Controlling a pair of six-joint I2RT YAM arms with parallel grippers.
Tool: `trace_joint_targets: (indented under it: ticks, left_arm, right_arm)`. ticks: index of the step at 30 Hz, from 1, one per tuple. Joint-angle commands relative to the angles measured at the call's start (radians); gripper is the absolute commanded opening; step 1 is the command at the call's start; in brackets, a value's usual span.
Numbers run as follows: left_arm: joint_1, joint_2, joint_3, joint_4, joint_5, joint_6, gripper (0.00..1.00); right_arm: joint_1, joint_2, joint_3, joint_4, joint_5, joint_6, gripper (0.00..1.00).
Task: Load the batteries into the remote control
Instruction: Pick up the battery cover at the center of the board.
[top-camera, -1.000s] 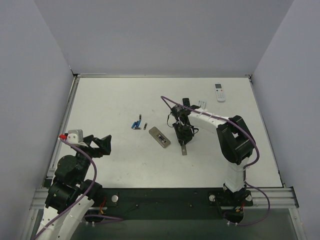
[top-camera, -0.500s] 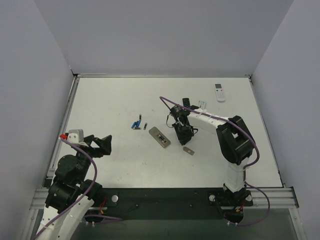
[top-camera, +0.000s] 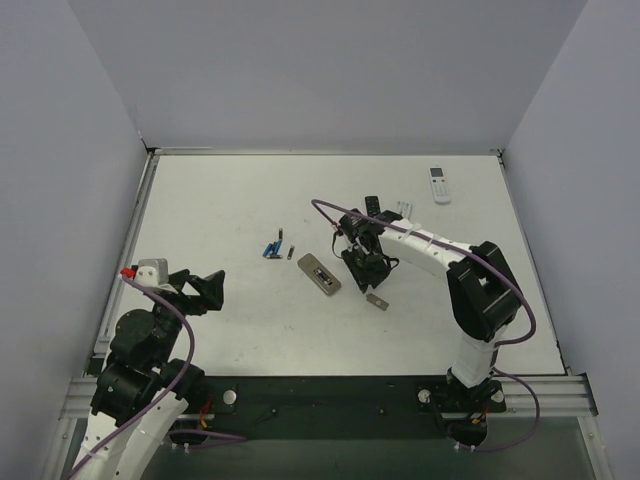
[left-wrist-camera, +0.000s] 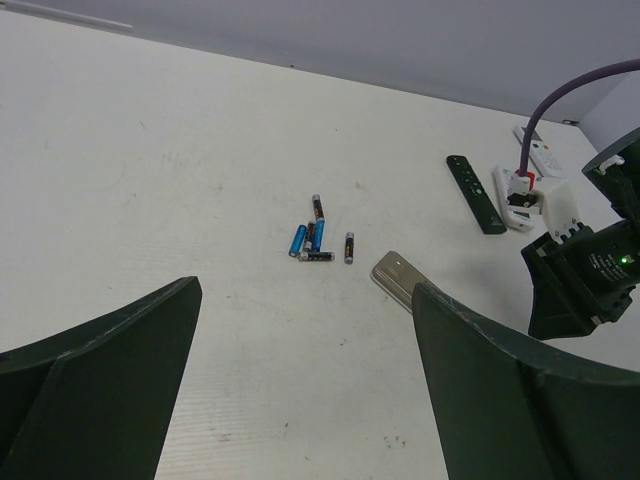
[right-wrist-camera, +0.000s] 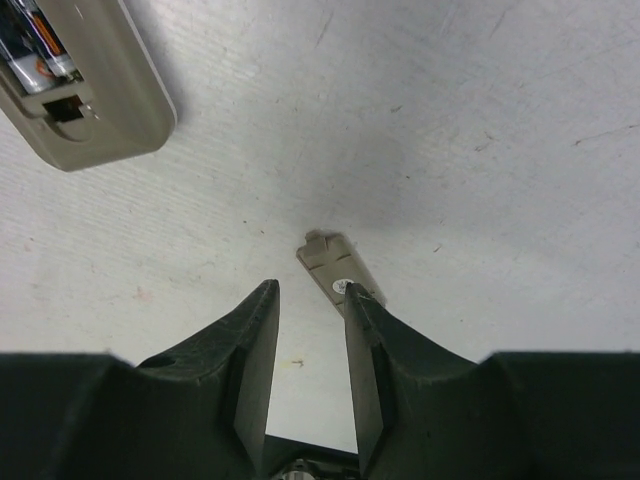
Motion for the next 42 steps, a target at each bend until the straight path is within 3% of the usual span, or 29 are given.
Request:
trace_joint_targets:
  ticks: [1, 18, 28, 37, 42]
  left_arm:
    - [0.005, 0.006, -0.003, 0.041, 0.014, 0.015, 0.97]
    - [0.005, 0.009, -0.004, 0.041, 0.017, 0.016, 0.97]
    - [0.005, 0.012, -0.004, 0.044, 0.019, 0.018, 0.97]
    - [0.005, 0.017, -0.006, 0.047, 0.032, 0.019, 0.97]
    - [0.005, 0.02, -0.015, 0.075, 0.084, 0.029, 0.97]
  right_arm:
    - [0.022, 0.036, 0.034, -0.118, 0.025, -0.071, 0.29]
    - [0.042, 0.151, 0.101, -0.141, 0.057, -0.132, 0.28]
    - [0.043, 0.185, 0.098, -0.14, 0.06, -0.139, 0.21]
    - [0.043, 0.154, 0.1, -0.14, 0.051, -0.134, 0.01]
    - [0.043, 0.053, 0.091, -0.115, 0.013, -0.116, 0.0]
